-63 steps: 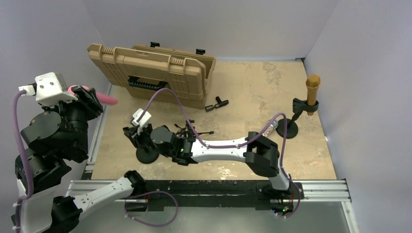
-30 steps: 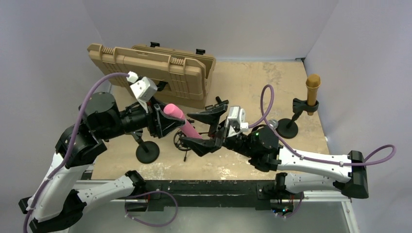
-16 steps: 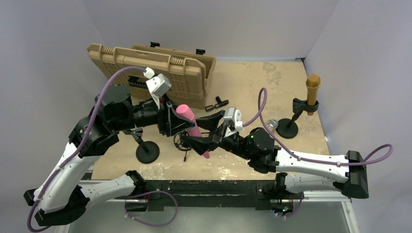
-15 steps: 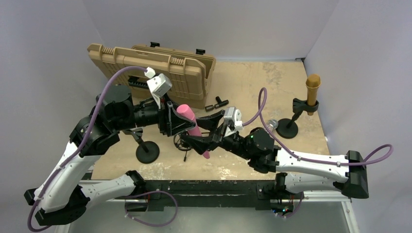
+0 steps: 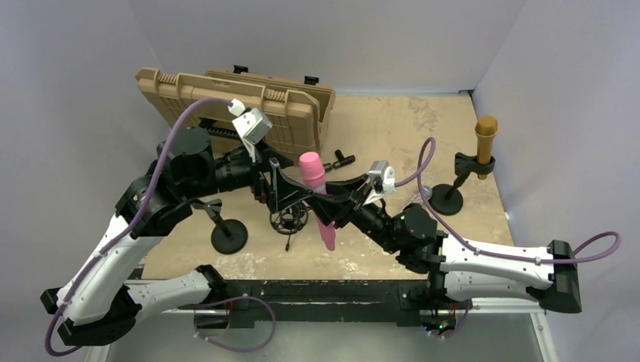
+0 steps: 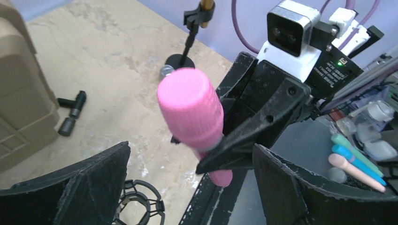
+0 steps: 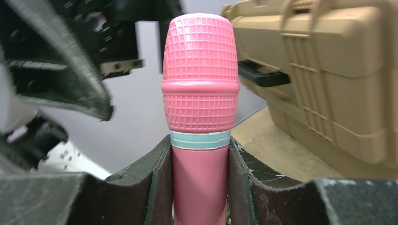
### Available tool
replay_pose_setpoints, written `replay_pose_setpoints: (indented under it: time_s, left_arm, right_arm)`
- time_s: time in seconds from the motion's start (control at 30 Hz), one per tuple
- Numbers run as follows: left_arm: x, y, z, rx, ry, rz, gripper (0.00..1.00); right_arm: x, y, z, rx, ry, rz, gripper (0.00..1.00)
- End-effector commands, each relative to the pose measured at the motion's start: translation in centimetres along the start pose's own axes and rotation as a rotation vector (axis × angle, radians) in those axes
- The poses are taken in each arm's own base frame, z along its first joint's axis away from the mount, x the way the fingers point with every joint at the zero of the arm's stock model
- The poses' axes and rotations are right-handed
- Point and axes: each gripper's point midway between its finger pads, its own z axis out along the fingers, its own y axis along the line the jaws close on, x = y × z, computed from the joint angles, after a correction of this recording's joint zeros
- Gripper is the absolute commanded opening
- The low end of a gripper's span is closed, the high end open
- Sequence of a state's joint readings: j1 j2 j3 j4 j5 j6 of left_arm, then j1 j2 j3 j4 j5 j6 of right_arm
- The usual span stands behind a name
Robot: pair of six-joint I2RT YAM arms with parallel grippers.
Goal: Remove the microphone from the stand
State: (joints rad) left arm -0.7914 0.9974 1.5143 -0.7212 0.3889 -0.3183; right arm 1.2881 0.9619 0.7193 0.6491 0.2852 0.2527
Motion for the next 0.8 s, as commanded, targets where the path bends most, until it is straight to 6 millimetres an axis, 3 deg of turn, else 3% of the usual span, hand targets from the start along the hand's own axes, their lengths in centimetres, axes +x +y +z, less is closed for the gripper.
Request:
replay_pose_setpoints:
  time_s: [0.0,0.17,0.3,0.53,0.77]
  left_arm:
    - [-3.9,1.1,-2.3,-0.121,-0.17,0.084,1.0]
    - [-4.2,4.2,-4.8,-0.323,-0.249,0.103,1.0]
    - [-3.7,7.1,-7.0,-0.506,-0.296,0.095,0.98]
    - [-3.1,7.5,-7.5,-0.527,-0.301,0.085,0.95]
    - [-2.0,7.4,-7.2,-0.511,-0.258,0.067,0.94]
  right_arm:
    - [-3.1,-3.9,-1.0,0.255,-0.103,0.148,0.0]
    - [-1.0,-7.0,-2.1,0.503,-0.052,0.347,0.0]
    - [2.9,-10.3,-3.7,0.746,0.036,0.417,0.0]
    - [11.4,-13.6,-5.9,0.902,0.219,0.507,0.0]
    - [14.5,-17.2,-6.0,0.933,0.237,0.565,0.0]
